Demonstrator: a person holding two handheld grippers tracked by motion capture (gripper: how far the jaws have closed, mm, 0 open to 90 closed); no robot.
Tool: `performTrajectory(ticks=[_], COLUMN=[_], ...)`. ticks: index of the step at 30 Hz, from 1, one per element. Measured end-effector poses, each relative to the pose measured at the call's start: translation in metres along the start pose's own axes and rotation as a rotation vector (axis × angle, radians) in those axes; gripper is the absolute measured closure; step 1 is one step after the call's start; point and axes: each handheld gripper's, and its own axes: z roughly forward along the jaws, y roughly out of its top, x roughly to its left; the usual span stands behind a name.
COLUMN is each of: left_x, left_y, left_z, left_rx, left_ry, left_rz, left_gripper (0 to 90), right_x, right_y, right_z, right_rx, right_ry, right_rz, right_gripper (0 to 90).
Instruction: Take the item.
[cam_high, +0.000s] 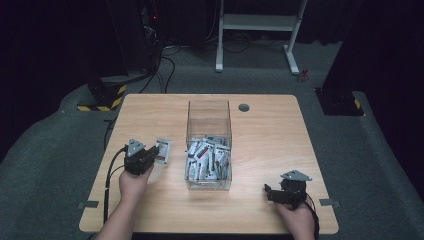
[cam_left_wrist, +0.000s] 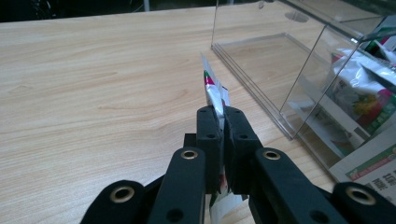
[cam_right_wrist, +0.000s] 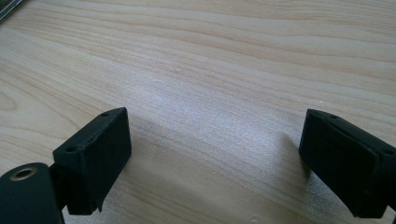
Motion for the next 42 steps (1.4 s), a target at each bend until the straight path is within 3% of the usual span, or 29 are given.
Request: performTrajectory(ticks=[17, 42], left_x=[0.012, 0.018], left_y=[-0.014, -0.017], left_z=[0.013, 0.025], left_rx=[0.052, 0.077], left_ry=[0.018, 0.048], left_rz=[-0.047, -0.06], left_gripper=[85.4, 82.5], right_x=[0.0, 0.0], right_y=[0.0, 0.0], right_z=[0.0, 0.0], right_rx=[0.0, 0.001], right_ry=[0.0, 0.001], right_rz=[0.0, -0.001], right_gripper=[8.9, 8.9])
